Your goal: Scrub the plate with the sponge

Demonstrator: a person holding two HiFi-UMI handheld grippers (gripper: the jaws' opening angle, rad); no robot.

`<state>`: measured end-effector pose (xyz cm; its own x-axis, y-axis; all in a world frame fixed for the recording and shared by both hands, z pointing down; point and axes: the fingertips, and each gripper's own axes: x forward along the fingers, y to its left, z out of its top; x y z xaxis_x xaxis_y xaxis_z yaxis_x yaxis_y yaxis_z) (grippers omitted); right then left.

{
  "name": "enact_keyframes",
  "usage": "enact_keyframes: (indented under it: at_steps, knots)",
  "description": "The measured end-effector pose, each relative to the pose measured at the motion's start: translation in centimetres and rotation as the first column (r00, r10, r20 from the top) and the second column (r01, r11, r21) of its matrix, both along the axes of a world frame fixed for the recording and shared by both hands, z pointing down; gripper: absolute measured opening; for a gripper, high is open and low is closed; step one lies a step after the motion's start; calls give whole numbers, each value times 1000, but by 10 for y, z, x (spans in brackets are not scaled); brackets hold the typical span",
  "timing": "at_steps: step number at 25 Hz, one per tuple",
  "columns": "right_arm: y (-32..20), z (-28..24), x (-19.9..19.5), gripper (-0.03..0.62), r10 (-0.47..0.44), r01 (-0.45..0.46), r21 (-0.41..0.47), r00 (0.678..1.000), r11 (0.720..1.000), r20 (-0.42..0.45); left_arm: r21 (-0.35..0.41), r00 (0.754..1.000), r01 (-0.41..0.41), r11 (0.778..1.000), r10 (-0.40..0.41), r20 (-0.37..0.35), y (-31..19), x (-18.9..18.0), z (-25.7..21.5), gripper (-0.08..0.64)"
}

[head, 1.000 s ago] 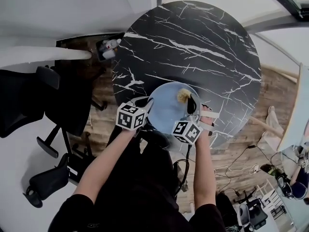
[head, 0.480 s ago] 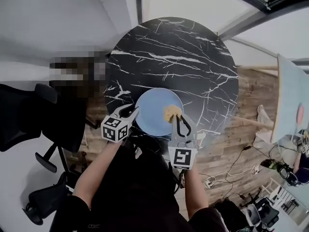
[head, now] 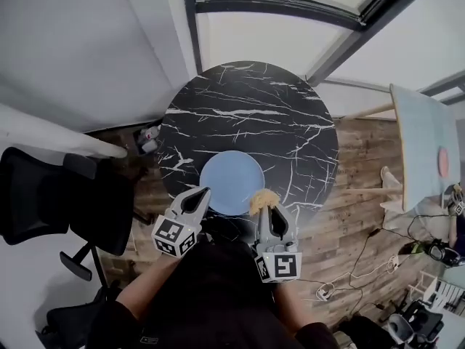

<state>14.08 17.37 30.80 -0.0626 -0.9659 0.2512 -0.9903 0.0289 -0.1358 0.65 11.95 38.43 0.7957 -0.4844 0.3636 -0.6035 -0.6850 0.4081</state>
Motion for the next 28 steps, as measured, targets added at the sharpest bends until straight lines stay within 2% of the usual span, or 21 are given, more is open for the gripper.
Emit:
enact_keyframes:
  at_steps: [3, 7, 16, 28]
  knots:
    - [18, -1, 1, 25, 29, -28, -2, 999, 1000, 15, 125, 1000, 21, 992, -20, -9, 10, 1, -30, 0]
    - [30, 1, -5, 25, 14, -14, -16, 1000, 1000, -9, 259, 1000, 17, 966, -16, -7, 17, 5, -51, 0]
    - [34, -14, 0, 21, 26, -25, 28, 999, 999, -26, 294, 999, 32, 955, -34, 3, 20, 7, -59, 0]
    - [29, -20, -7, 21, 9, -8, 56, 1000, 998, -27, 279, 999, 28, 960, -33, 15, 24, -2, -56, 0]
